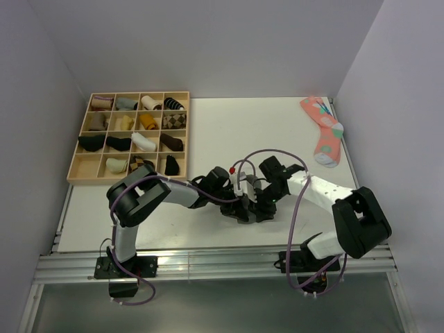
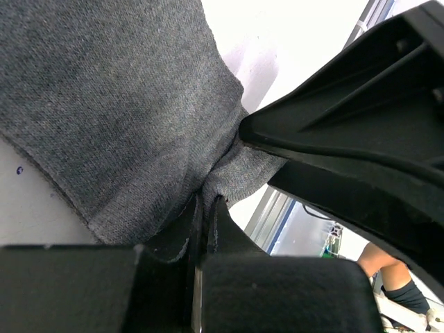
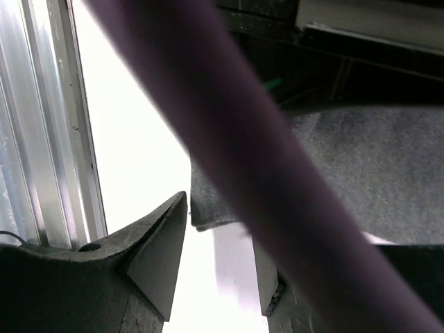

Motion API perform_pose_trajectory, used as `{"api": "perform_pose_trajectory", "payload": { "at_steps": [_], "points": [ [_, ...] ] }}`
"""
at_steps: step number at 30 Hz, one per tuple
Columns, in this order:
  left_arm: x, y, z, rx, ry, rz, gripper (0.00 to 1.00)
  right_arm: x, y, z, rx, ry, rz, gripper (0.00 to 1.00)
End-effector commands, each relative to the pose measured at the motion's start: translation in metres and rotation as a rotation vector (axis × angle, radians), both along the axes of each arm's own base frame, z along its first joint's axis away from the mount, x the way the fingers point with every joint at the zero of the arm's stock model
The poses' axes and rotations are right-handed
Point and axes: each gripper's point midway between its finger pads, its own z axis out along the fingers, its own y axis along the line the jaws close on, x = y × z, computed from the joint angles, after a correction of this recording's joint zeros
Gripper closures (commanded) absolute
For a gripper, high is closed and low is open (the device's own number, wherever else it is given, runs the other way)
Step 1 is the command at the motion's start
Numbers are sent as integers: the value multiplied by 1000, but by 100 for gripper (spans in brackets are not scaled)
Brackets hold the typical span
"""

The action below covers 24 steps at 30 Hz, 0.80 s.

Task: Roll the socks
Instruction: Roll the sock at the center of the board.

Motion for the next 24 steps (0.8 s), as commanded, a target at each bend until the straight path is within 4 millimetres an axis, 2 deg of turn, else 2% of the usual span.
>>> {"api": "perform_pose_trajectory", "payload": {
  "at_steps": [1,7,14,18,23,24],
  "points": [
    [-15,30,-49,195,83,15,100,0,4,-3,-5,-13,13,50],
    [-15,29,-50,192,82,18,100,-2,8,-12,-26,-4,11,52],
    [-11,26,-46,172,76,44,99,4,7,-21,-66,20,-59,66],
    [-8,27,-44,158,72,96,92,9,3,-25,-91,44,-126,77],
    [1,30,-36,135,53,206,83,16,-5,-22,-104,100,-198,84],
    [9,28,-33,120,25,240,82,22,-8,-22,-102,99,-226,84]
  ]
}}
